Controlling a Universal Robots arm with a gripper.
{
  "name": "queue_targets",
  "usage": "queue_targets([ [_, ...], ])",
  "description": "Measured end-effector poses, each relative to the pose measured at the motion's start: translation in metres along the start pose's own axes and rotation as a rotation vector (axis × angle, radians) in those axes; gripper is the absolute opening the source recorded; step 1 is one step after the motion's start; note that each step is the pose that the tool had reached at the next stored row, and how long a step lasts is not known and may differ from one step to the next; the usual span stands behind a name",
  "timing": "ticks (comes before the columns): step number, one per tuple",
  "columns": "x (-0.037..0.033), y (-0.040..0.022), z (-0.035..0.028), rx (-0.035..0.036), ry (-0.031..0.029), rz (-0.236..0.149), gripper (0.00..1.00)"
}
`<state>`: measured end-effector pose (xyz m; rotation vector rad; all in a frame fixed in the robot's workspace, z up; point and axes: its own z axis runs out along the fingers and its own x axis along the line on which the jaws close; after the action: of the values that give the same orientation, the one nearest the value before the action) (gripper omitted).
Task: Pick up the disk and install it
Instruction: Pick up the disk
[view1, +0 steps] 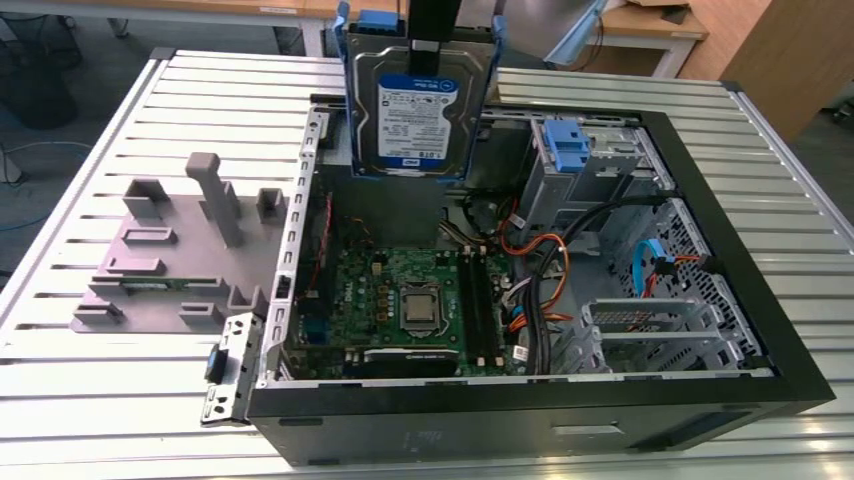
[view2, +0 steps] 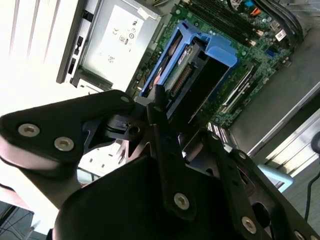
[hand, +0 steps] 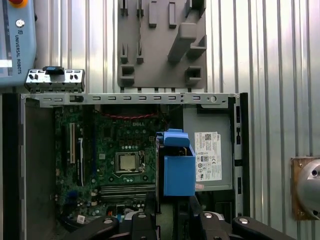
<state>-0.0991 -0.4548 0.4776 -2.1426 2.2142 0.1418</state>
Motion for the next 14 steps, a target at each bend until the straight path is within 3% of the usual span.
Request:
queue_targets([
  [14, -0.0008, -0.0298, 0.0007, -0.0003, 0.0, 0.0, 0.35],
])
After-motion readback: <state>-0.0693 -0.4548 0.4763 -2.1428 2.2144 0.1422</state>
